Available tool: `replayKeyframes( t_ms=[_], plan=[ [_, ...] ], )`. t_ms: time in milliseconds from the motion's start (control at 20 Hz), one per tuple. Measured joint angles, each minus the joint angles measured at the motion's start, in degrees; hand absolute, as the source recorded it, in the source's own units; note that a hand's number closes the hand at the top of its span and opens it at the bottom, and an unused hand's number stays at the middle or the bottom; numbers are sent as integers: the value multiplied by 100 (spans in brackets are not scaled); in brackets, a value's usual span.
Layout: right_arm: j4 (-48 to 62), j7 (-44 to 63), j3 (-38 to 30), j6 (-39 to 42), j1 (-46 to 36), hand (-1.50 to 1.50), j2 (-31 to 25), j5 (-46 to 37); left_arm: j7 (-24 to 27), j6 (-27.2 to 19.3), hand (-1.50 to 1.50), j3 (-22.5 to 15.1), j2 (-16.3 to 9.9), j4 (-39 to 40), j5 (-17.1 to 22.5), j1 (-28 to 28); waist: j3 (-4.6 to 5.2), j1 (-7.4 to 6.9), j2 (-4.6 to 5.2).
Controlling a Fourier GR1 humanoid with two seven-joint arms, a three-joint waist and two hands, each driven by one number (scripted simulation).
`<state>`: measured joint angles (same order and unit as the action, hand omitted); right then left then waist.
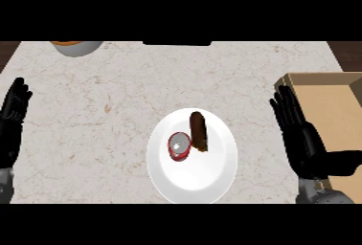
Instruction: Pick the sweet potato from the plate and place it in the cardboard box
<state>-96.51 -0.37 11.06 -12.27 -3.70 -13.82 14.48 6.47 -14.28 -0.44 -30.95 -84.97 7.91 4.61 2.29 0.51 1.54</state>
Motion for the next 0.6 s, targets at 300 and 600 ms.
replayKeyframes(
  t_ms=[300,600],
  plan=[
    [-220,377,-436,-1131,-272,150,-475,-1162,-389,77,0,-114,586,-93,511,101,-156,40,-151],
    [144,1037,-269,-2030,41,-150,-1306,-3275,-843,92,0,-295,1067,-264,926,168,-169,49,-158]
  ],
)
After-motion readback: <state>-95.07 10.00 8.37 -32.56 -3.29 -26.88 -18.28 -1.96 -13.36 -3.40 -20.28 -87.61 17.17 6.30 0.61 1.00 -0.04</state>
